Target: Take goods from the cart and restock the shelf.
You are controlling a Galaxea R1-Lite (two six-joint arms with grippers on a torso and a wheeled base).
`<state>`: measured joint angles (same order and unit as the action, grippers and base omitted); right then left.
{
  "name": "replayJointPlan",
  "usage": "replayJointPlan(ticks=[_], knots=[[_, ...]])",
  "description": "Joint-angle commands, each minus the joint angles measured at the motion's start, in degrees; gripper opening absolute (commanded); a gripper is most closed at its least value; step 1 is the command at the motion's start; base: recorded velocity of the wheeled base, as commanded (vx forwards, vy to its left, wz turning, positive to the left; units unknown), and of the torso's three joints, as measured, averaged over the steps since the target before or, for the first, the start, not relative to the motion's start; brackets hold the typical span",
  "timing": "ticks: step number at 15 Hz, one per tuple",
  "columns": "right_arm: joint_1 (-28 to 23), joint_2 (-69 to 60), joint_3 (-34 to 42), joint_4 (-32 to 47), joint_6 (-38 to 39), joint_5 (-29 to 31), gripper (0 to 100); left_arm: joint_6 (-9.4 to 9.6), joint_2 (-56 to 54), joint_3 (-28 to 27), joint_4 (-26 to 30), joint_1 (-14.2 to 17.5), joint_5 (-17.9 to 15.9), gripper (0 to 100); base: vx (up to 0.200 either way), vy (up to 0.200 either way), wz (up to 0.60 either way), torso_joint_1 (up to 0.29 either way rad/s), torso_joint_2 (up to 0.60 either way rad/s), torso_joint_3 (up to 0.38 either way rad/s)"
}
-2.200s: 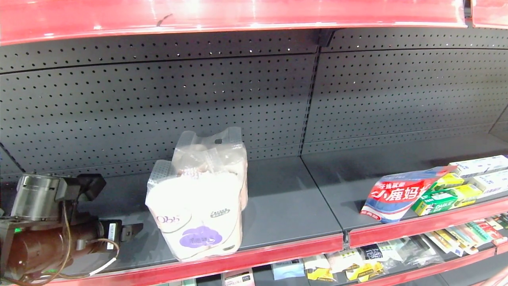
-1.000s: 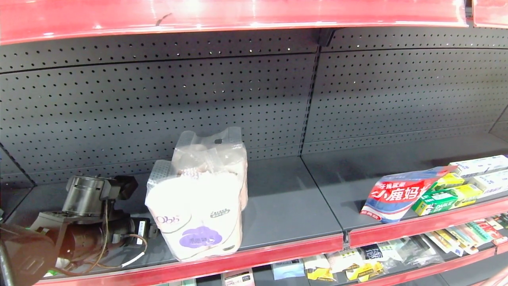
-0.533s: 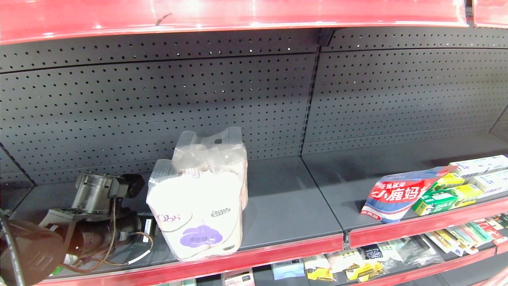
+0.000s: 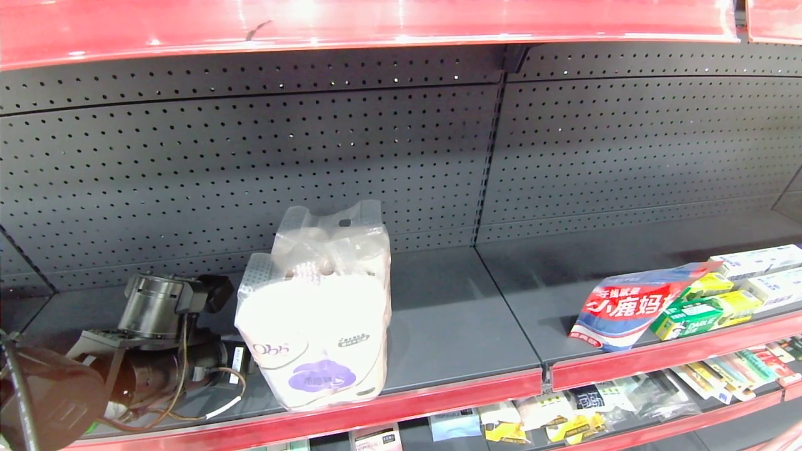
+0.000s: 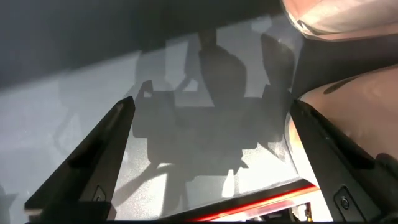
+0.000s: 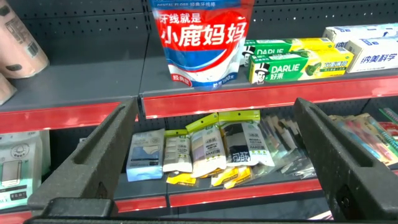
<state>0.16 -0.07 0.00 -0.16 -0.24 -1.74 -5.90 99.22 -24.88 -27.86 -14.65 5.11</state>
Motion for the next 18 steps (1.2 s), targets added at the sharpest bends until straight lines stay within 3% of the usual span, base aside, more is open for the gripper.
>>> replayJointPlan(ticks=[1,18], knots=[[0.02,0.07,0.00,-0.02,-0.02,-0.01,100,0.01,-0.17,0.01,-0.01,-0.02,-0.01,100,0.000,0.000,0.00,0.000,0.00,0.000],[0.02,0.07,0.00,-0.02,-0.02,-0.01,100,0.01,0.27,0.01,0.08,-0.29,0.08,100,0.000,0.000,0.00,0.000,0.00,0.000]])
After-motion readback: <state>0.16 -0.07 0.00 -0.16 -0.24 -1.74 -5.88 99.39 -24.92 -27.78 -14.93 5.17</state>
